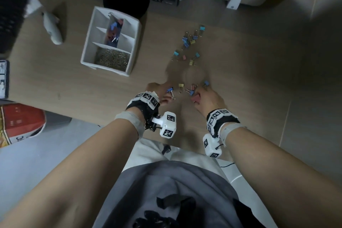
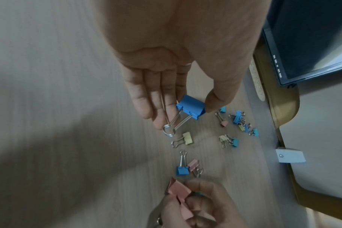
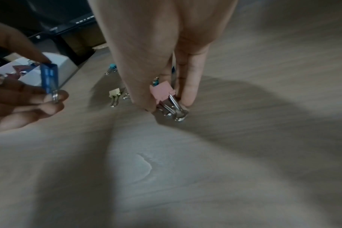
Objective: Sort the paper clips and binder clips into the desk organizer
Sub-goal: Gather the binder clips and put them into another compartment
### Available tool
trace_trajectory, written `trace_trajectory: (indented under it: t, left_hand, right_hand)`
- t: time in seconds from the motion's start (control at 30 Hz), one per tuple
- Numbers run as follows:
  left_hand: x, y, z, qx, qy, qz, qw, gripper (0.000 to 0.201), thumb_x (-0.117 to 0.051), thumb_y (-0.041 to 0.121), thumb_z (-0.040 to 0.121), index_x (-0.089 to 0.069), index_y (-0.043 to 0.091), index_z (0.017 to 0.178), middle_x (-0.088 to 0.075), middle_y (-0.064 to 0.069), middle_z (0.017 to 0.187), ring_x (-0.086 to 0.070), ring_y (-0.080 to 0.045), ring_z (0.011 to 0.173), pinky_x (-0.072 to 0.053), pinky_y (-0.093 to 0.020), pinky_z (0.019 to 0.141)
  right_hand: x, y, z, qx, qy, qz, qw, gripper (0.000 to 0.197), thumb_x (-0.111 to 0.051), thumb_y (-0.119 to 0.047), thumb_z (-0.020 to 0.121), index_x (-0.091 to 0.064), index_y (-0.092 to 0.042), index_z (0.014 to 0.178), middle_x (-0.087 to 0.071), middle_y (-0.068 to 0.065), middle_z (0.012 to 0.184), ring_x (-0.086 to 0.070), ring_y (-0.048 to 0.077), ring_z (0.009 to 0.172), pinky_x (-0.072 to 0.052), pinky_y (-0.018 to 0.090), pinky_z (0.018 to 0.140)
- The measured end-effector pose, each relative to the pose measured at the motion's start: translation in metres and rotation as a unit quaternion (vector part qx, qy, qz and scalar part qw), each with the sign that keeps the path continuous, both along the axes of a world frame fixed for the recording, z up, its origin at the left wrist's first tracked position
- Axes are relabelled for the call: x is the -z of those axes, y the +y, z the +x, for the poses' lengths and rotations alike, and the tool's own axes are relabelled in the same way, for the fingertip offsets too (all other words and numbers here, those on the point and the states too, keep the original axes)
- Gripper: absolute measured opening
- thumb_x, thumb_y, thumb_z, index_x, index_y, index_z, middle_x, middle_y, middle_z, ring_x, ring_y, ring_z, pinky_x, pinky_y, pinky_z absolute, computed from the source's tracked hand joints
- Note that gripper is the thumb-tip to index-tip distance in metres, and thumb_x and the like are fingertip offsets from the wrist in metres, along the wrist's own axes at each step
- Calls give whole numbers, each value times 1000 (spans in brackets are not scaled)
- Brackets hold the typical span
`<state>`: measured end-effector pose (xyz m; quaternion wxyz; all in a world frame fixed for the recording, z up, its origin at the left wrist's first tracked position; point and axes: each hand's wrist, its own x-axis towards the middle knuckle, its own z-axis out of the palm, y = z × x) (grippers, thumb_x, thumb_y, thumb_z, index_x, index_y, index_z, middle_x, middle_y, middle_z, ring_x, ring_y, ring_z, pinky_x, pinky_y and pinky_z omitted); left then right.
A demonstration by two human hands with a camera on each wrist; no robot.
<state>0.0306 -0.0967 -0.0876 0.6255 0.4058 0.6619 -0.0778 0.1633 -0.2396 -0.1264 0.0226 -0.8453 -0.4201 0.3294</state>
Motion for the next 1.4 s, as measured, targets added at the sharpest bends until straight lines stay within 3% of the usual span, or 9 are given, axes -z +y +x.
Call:
trace_trajectory:
  t: [0.13, 0.37, 0.53, 0.63, 0.77, 0.93, 1.13, 1.3, 1.4]
  left_hand:
    - [-5, 14, -7, 2, -11, 5, 1000, 28, -60, 34, 94, -57, 10, 79, -63, -6, 72, -60, -19, 58, -50, -27, 55]
    - [-7, 57, -13, 41, -33, -21, 998, 26, -56, 32, 97, -55, 13, 80, -61, -4, 75, -60, -17, 62, -49, -27, 59]
    - [-3, 81, -6, 133, -24, -46, 990, 32, -67, 40, 74, -61, 9, 76, -70, -15, 89, -70, -31, 84, -56, -40, 75]
    - [-18, 80, 3, 167, -51, -111, 978, 32, -51, 24, 98, -50, 9, 69, -63, -4, 60, -62, -12, 57, -46, -20, 56]
    - [-23, 77, 8, 204, -58, -123, 970, 31, -47, 19, 99, -49, 9, 70, -59, 2, 45, -58, -7, 41, -44, -14, 47]
    - [-14, 71, 5, 195, -33, -127, 972, 30, -54, 26, 94, -55, 10, 69, -61, -4, 62, -57, -15, 61, -43, -23, 60]
    - [-13, 51, 6, 182, -19, -119, 976, 23, -53, 30, 97, -61, 10, 91, -60, -12, 100, -58, -19, 73, -44, -26, 64]
    - [-18, 37, -1, 165, -13, -107, 980, 27, -47, 34, 100, -53, 12, 115, -54, -8, 113, -55, -14, 70, -40, -25, 63]
    - [-16, 37, -8, 146, 4, -93, 985, 28, -52, 34, 97, -56, 10, 111, -59, -9, 109, -58, -15, 69, -42, -26, 63]
  right_hand:
    - [-10, 9, 0, 77, 19, 22, 997, 9, -68, -26, 77, -61, -30, 79, -61, 5, 128, -66, 27, 86, -50, 28, 70]
    - [-11, 23, -10, 82, 33, -32, 996, 3, -58, -24, 79, -58, -26, 80, -59, -3, 86, -60, 24, 75, -43, 23, 59]
    - [-13, 12, -29, 216, -1, -9, 976, 19, -60, -37, 84, -58, -27, 100, -59, 2, 98, -60, 26, 80, -55, 37, 73]
    - [-12, 2, -31, 281, -7, -10, 960, 29, -60, -9, 77, -58, -30, 96, -66, 5, 104, -66, 30, 92, -56, 41, 82]
    - [-14, 4, -37, 388, -44, 23, 920, 19, -55, -24, 86, -60, -30, 103, -69, 5, 104, -66, 30, 94, -55, 41, 83]
    - [-47, -1, -51, 324, -4, -70, 943, 52, -55, -49, 91, -46, -24, 135, -50, 10, 129, -52, 34, 117, -43, 45, 101]
    - [-21, -22, -62, 202, 67, -102, 972, 122, -80, -66, 39, -20, -38, 140, -33, 6, 128, -44, 34, 120, -53, 49, 92]
    - [5, -11, -58, 194, 6, -3, 981, 65, -71, -47, 69, -44, -38, 127, -43, 7, 122, -48, 33, 118, -55, 44, 88]
    - [23, -5, -46, 168, 20, 27, 985, 49, -56, -56, 61, -51, -40, 107, -57, 1, 104, -63, 25, 94, -59, 40, 75]
